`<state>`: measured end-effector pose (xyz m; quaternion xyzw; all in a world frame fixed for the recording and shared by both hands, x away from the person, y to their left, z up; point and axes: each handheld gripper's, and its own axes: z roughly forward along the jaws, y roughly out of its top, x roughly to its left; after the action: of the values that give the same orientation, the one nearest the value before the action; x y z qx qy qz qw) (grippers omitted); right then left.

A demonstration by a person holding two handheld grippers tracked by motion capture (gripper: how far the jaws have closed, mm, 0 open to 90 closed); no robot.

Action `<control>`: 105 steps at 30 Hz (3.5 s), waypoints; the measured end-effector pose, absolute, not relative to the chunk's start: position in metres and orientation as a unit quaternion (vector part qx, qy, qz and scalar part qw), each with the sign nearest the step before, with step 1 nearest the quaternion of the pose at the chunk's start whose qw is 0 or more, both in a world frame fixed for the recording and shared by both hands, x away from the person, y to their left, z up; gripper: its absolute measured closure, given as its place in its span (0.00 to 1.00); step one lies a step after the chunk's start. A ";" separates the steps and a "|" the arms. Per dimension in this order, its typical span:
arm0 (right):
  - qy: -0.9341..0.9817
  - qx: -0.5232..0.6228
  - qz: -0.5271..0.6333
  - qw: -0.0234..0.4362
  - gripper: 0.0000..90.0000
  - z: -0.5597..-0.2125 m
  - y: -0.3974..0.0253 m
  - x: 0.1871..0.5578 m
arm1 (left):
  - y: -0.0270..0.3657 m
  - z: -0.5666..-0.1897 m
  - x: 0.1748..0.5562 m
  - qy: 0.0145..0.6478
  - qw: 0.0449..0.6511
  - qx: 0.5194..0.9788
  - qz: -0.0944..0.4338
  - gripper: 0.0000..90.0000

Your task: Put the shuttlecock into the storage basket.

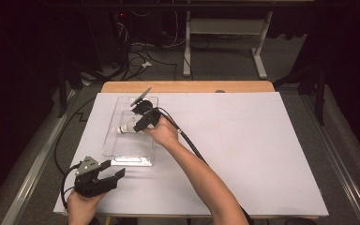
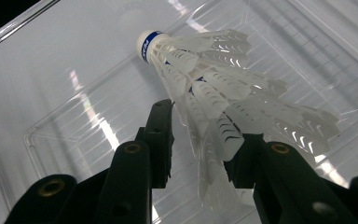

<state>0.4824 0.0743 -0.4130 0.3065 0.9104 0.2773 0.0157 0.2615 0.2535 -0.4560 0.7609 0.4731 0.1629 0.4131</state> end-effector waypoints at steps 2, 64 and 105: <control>0.909 0.313 0.276 0.013 0.74 -0.413 0.073 0.481 | 0.253 -0.456 0.262 0.473 0.413 0.761 0.163 0.38; 0.909 0.315 0.272 0.030 0.82 -0.401 0.048 0.473 | 0.253 -0.456 0.262 0.473 0.411 0.762 0.163 0.38; 0.886 0.323 0.332 0.039 0.62 -0.383 0.022 0.464 | 0.254 -0.457 0.263 0.477 0.414 0.759 0.159 0.38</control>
<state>0.4642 0.0217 -0.3828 0.3225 0.8857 0.3317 0.0389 0.2628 0.2539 -0.4567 0.7587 0.4773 0.1585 0.4141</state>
